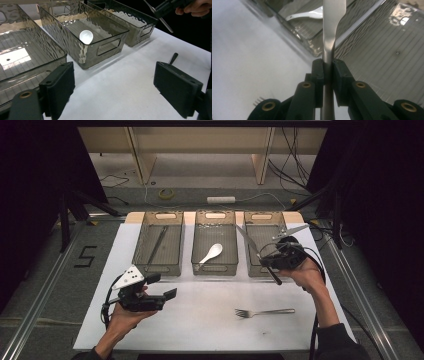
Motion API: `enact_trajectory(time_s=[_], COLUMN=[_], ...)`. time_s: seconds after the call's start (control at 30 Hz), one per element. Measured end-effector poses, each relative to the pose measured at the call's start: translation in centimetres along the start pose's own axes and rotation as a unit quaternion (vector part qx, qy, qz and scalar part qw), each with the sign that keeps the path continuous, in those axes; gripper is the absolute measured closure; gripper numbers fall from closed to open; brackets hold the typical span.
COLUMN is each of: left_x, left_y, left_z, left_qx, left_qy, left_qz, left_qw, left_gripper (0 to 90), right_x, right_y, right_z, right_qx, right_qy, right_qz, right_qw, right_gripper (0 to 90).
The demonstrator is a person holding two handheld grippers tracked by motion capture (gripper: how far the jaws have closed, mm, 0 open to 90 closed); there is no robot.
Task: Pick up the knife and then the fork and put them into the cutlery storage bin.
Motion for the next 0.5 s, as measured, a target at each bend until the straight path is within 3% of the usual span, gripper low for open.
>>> enact_trajectory(time_s=[0.5], left_x=[0.0], left_y=[0.1], left_z=[0.1], left_qx=[0.000], left_qy=[0.003], left_qz=[0.000], left_qw=[1.0000], left_gripper=[16.5], right_x=[2.7], right_y=[2.7], right_z=[1.2], right_qx=[-0.034], right_qy=[0.018], right_qz=[0.051], right_qw=[0.9980], right_gripper=[80.8])
Point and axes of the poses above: each handheld gripper's, and its own axes: z roughly forward along the jaws, x roughly out of its top, y roughly to its right, the point moved 2 cm from there along z, roughly forward along the jaws, and after that the axes turned 15 degrees about -x, right-handed, at the moved point
